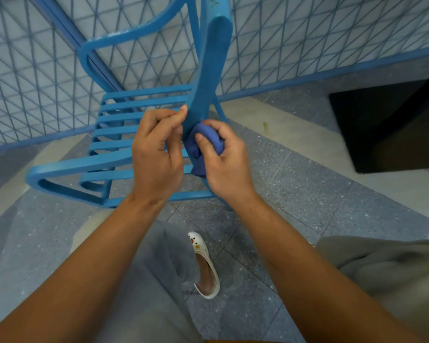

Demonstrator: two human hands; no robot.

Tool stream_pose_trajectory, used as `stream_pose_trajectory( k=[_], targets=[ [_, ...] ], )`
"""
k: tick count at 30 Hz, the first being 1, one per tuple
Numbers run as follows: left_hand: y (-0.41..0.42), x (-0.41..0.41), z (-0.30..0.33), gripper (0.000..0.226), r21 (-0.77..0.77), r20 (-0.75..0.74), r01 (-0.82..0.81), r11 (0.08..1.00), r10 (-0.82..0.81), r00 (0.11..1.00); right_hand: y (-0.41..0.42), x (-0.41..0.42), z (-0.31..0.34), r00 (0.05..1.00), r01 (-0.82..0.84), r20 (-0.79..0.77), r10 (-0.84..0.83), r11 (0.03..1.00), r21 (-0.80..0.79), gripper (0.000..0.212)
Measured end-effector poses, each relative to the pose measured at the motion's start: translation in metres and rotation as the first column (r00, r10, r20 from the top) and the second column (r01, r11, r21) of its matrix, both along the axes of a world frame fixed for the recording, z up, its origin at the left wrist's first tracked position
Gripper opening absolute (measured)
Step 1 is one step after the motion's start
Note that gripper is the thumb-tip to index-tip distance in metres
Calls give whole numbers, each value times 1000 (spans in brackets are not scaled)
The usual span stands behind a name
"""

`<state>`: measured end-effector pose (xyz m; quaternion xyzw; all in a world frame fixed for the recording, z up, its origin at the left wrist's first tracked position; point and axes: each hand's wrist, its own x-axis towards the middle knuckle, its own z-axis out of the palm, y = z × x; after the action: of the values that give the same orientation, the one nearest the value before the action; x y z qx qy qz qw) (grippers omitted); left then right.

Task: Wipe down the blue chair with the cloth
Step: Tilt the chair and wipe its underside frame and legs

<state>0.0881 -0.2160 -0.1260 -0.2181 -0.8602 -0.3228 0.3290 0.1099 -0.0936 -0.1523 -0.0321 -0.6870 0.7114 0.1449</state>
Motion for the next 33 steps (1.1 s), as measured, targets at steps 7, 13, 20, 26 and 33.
stream_pose_trajectory(
  k=[7, 13, 20, 26, 33],
  targets=[
    [-1, 11, -4, 33, 23, 114, 16, 1000, -18, 993, 44, -18, 38, 988, 35, -150, -40, 999, -40, 23],
    [-5, 51, -44, 20, 61, 281, -5, 998, -13, 960, 82, -30, 19, 993, 24, -121, -6, 989, 148, 24],
    [-11, 34, -118, 33, -164, 718, -83, 983, 176, 673, 69, -23, -81, 953, -144, 288, 99, 980, 140, 16],
    [-6, 16, -133, 28, -137, 708, -232, 963, 259, 657, 22, -34, -132, 914, -299, 322, 248, 947, 117, 10],
    [-3, 14, -135, 29, -118, 699, -290, 950, 287, 655, 17, -34, -173, 858, -340, 467, 214, 918, 205, 14]
  ],
)
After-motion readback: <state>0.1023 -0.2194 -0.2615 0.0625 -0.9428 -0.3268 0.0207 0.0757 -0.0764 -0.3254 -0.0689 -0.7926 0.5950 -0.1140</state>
